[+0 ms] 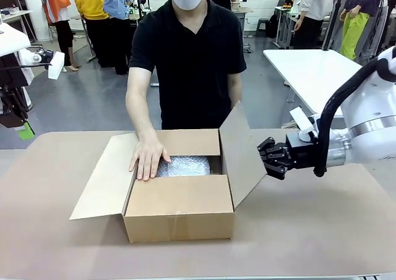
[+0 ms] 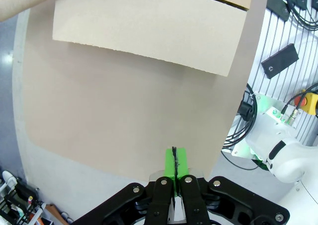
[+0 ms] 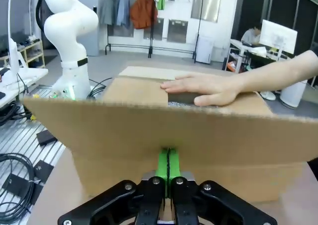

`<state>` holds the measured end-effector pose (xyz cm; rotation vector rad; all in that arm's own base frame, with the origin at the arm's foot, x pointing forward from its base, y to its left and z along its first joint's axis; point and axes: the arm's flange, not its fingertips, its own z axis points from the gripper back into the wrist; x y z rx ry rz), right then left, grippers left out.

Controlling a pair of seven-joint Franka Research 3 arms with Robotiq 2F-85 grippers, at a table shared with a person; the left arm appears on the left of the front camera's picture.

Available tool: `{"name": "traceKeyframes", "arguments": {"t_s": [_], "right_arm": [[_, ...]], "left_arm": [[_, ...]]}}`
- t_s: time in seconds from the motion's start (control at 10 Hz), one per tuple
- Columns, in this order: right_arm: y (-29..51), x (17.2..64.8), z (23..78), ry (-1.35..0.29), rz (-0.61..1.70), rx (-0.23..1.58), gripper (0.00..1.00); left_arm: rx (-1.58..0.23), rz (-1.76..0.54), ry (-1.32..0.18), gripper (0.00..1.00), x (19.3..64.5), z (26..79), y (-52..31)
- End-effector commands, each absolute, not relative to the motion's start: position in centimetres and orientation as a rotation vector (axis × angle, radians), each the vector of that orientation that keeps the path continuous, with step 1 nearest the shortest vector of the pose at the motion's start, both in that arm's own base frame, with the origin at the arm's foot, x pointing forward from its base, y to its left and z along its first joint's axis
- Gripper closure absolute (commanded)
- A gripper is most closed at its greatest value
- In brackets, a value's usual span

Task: Wrap the clocks to prevent damage.
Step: Push the right (or left) flap of the Package Box to close it.

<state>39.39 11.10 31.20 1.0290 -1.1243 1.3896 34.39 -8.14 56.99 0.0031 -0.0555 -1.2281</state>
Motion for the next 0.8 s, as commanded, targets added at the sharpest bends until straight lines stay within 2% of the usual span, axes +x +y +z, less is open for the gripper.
{"name": "traceKeyframes", "arguments": {"t_s": [0.0, 0.7], "right_arm": [[13.7, 40.6, 30.3, -1.157, 1.411, 1.027, 0.99], [17.7, 42.4, 27.9, -1.14, 1.443, 0.937, 0.99]], "left_arm": [[0.013, -1.226, -0.059, 1.0, 34.4, 57.0, -8.0], [0.013, -1.226, -0.059, 1.0, 34.4, 57.0, -8.0]]}}
